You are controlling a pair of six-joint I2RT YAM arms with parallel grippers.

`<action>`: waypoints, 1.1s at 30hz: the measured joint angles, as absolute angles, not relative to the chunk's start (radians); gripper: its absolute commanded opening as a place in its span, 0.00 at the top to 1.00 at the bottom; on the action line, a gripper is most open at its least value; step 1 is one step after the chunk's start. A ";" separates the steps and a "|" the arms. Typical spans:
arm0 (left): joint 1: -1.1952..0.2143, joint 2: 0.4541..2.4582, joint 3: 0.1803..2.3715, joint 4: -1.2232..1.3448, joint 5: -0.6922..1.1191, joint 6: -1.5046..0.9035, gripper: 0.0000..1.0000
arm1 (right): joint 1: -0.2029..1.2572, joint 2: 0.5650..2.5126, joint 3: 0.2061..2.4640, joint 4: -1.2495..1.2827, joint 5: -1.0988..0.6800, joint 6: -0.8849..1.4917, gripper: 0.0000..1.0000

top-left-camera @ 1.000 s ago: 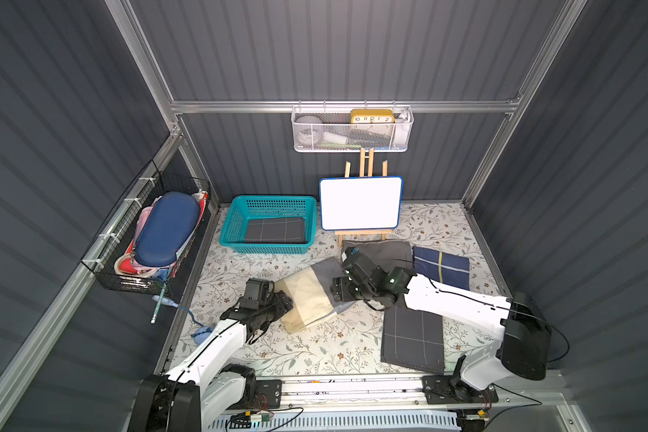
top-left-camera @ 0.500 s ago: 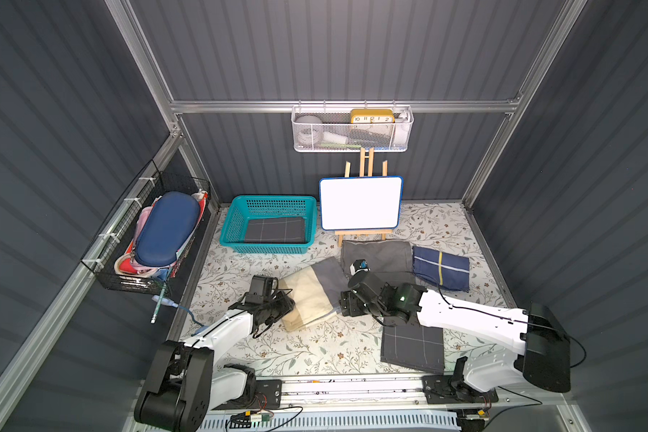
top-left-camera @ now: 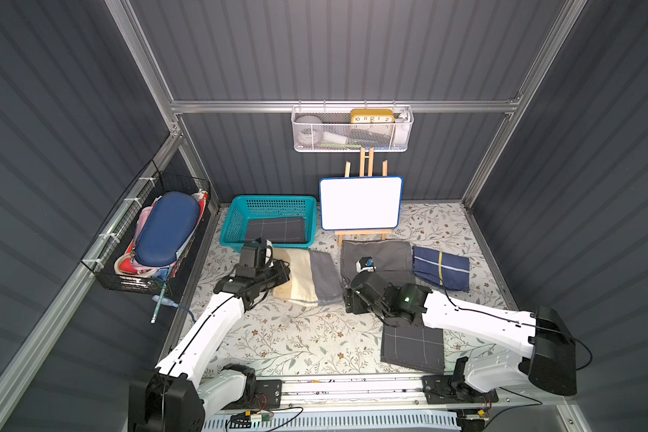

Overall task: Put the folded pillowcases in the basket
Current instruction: Pick up the pillowcase from the center of the board, then place the pillowcase in the basket.

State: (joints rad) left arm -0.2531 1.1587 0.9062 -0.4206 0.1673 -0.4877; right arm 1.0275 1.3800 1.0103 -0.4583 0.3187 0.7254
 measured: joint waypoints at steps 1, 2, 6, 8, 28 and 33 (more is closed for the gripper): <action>-0.253 1.176 0.957 -0.436 0.180 -0.466 1.00 | 1.028 1.376 1.010 -0.465 0.324 0.725 0.19; -0.253 1.200 1.011 -0.467 0.193 -0.437 1.00 | 1.028 1.372 1.010 -0.471 0.330 0.725 0.19; -0.255 1.303 1.214 -0.593 0.255 -0.356 1.00 | 1.028 1.337 1.000 -0.484 0.367 0.741 0.19; -0.257 1.340 1.309 -0.652 0.283 -0.320 1.00 | 1.028 1.311 0.981 -0.485 0.387 0.754 0.19; -0.262 1.706 1.947 -0.873 0.267 0.043 1.00 | 1.028 1.277 0.925 -0.475 0.450 0.802 0.17; -0.262 1.762 2.044 -0.881 0.226 0.123 1.00 | 1.028 1.301 0.921 -0.471 0.450 0.809 0.17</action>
